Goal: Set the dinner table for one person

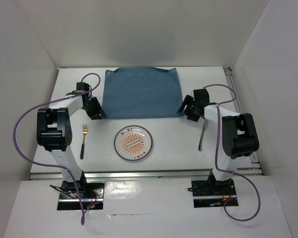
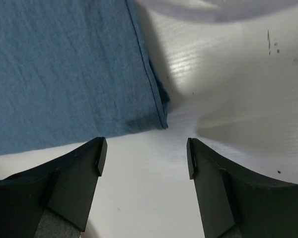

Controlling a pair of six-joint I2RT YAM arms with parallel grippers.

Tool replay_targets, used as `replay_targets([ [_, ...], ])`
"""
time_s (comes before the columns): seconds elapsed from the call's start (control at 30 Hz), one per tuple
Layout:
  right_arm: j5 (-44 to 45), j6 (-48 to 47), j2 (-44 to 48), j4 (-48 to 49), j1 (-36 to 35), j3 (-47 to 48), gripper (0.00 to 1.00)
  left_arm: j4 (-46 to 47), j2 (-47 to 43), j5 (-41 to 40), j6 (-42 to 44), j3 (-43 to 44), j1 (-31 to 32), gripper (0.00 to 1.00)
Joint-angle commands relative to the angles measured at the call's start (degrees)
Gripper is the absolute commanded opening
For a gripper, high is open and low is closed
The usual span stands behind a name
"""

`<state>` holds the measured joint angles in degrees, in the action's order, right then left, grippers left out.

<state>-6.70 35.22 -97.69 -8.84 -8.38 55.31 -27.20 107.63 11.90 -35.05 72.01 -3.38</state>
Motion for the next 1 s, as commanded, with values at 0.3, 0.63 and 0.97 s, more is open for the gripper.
replay_targets([
  [0.3,5.91,0.29,-5.93,4.62,-0.32,5.94,0.64,0.48,3.19,-0.91,-0.9,3.05,0.21,0.0],
  [0.63,5.91,0.9,-3.57,4.62,-1.37,4.12,0.0,-0.05,3.2,-1.96,-0.9,3.58,0.21,0.0],
  [0.97,7.67,1.52,5.75,3.48,-3.04,-3.36,0.0,0.48,-3.56,-2.5,-1.51,-1.78,0.21,0.0],
])
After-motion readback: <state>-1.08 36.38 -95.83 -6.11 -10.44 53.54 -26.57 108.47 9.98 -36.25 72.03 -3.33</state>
